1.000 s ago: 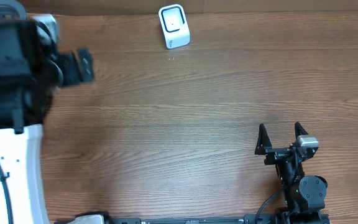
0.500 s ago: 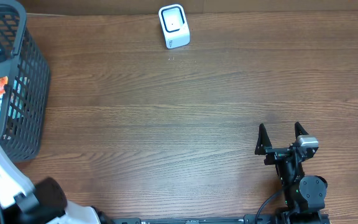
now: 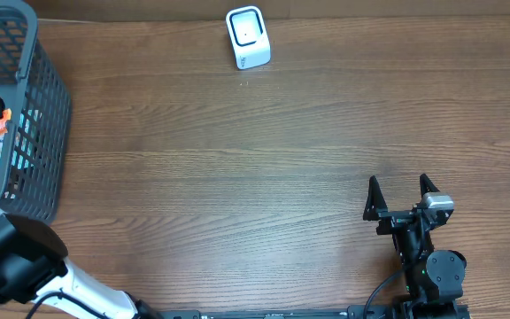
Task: Scan the item barcode
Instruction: 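Grasp the mint-green packaged item inside the basket with the left gripper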
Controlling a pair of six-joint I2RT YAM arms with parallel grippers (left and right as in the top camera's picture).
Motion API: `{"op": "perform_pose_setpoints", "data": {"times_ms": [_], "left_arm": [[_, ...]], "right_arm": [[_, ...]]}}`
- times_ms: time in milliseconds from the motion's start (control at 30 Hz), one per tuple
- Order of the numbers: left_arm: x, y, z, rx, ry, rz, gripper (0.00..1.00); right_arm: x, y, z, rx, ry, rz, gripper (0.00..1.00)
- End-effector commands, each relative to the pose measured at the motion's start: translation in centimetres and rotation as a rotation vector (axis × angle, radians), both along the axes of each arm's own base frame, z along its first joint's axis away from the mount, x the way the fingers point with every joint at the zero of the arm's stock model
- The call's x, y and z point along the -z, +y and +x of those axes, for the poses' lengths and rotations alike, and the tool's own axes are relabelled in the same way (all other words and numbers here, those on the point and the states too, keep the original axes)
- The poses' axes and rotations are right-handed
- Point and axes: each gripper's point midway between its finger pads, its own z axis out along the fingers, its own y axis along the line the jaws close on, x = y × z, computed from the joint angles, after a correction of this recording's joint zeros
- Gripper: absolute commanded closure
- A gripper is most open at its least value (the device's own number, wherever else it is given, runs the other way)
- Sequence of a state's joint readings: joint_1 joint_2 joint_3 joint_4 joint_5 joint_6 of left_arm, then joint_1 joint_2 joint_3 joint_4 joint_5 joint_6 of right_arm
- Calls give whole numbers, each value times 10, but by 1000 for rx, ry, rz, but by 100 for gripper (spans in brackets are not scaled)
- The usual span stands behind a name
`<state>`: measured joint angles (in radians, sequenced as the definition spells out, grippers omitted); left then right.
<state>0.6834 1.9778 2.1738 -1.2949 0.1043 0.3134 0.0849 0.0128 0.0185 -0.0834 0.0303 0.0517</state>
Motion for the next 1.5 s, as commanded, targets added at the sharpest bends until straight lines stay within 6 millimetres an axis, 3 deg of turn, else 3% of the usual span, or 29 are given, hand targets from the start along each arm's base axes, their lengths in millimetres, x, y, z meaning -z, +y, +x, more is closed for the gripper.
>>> {"op": "perform_pose_setpoints", "data": {"times_ms": [0, 367, 633, 700, 800, 967, 1100, 1300, 1467], "left_arm": [[21, -2, 11, 94, 14, -45, 0], [118, -6, 25, 153, 144, -230, 0], [162, -6, 25, 148, 213, -296, 0], [164, -6, 26, 145, 212, -297, 5], [164, -5, 27, 145, 210, -294, 35], [165, -6, 25, 140, 216, -302, 46], [165, -7, 25, 126, 216, -308, 62], [153, -4, 27, 111, 195, -291, 66], [118, 3, 33, 78, 124, -229, 67]], "right_arm": [[3, -1, 0, 3, -1, -4, 0], [3, -1, 0, 3, -1, -4, 0], [3, -1, 0, 3, -1, -4, 0], [3, -1, 0, 3, -1, -4, 0], [3, -1, 0, 3, -1, -4, 0], [3, -1, 0, 3, -1, -4, 0], [3, -1, 0, 3, -1, -4, 0], [3, -1, 0, 3, -1, -4, 0], [3, -1, 0, 3, -1, -4, 0]]}}
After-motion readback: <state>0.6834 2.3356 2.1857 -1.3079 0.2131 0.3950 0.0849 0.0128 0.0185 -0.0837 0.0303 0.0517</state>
